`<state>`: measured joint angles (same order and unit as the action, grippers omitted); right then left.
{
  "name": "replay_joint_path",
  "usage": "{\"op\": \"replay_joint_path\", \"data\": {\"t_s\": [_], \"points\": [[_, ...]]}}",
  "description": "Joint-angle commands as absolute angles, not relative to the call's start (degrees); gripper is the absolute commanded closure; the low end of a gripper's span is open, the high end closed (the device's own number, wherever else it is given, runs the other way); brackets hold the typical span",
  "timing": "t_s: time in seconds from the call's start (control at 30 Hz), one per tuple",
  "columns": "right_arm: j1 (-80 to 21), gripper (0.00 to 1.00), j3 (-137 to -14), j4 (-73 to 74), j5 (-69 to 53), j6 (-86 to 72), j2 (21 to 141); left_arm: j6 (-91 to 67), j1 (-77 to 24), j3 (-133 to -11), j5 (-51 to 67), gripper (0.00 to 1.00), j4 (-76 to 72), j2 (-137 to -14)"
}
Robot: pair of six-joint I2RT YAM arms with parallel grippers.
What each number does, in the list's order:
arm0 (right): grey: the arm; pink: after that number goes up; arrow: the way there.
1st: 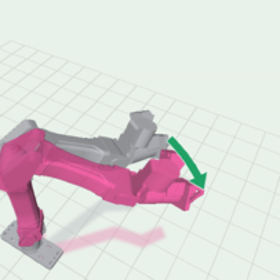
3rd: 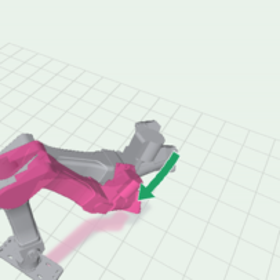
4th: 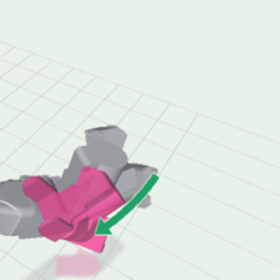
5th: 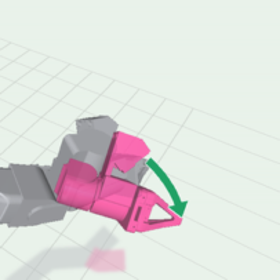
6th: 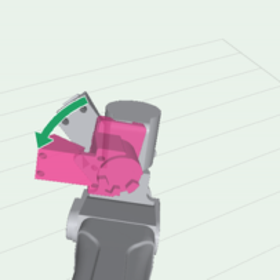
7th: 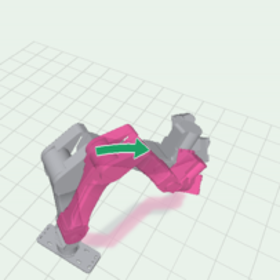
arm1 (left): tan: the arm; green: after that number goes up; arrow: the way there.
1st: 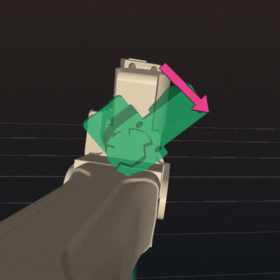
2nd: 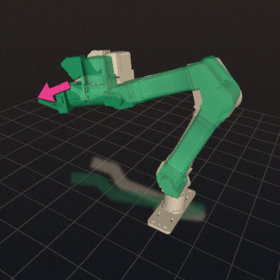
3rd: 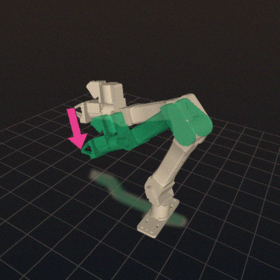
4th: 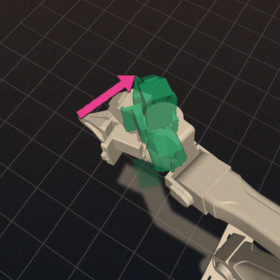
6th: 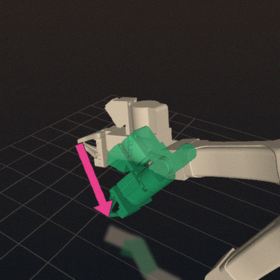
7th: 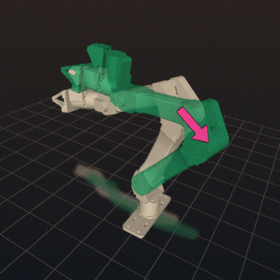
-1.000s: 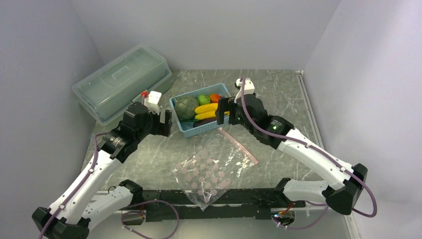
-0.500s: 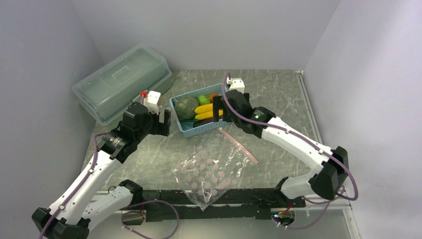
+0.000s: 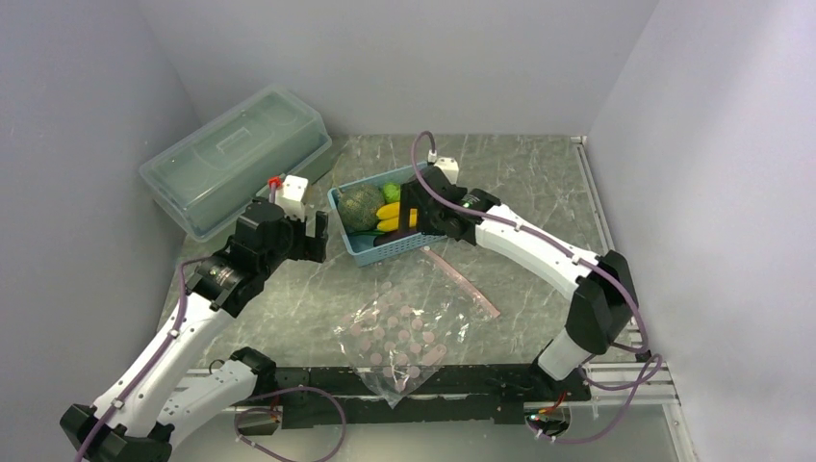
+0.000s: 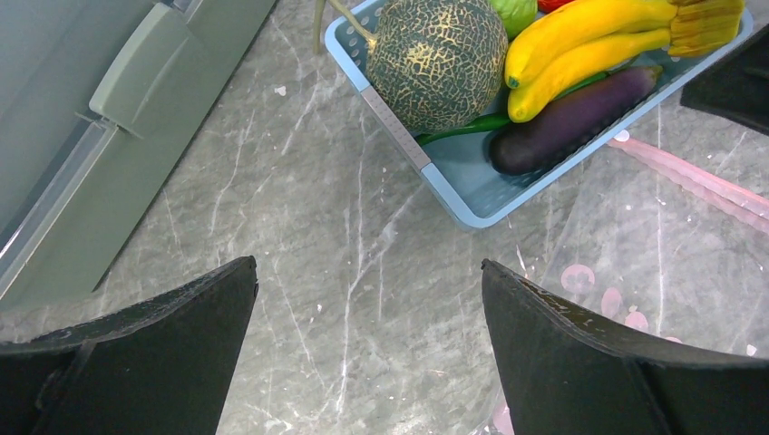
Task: Place the food in the zip-top bag and seal the zipper
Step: Move the bin to the center of the board.
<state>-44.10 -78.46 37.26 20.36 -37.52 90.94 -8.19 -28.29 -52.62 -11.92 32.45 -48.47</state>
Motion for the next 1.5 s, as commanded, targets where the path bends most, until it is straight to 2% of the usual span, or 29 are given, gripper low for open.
{"op": "replay_joint_path", "data": {"t_s": [0.0,0.5,0.9,1.47], "points": [[-43.0,0.03,-79.5,37.7,16.4,-45.1,92.2,-7.8,-28.4,-52.9,-12.5,0.01,32.2,-47.6],[-42.5,0.17,-82.5,41.5,14.5,-61.4,100.1,-8.0,-28.4,-52.9,-10.5,0.01,32.0,-45.6],[-41.2,0.28,-86.5,44.0,18.0,-65.7,104.4,-8.3,-28.5,-52.5,-9.4,0.01,32.0,-43.2],[-40.7,0.43,-90.9,44.3,15.9,-68.5,109.9,-8.5,-28.5,-52.3,-7.9,0.01,31.8,-42.3]]}}
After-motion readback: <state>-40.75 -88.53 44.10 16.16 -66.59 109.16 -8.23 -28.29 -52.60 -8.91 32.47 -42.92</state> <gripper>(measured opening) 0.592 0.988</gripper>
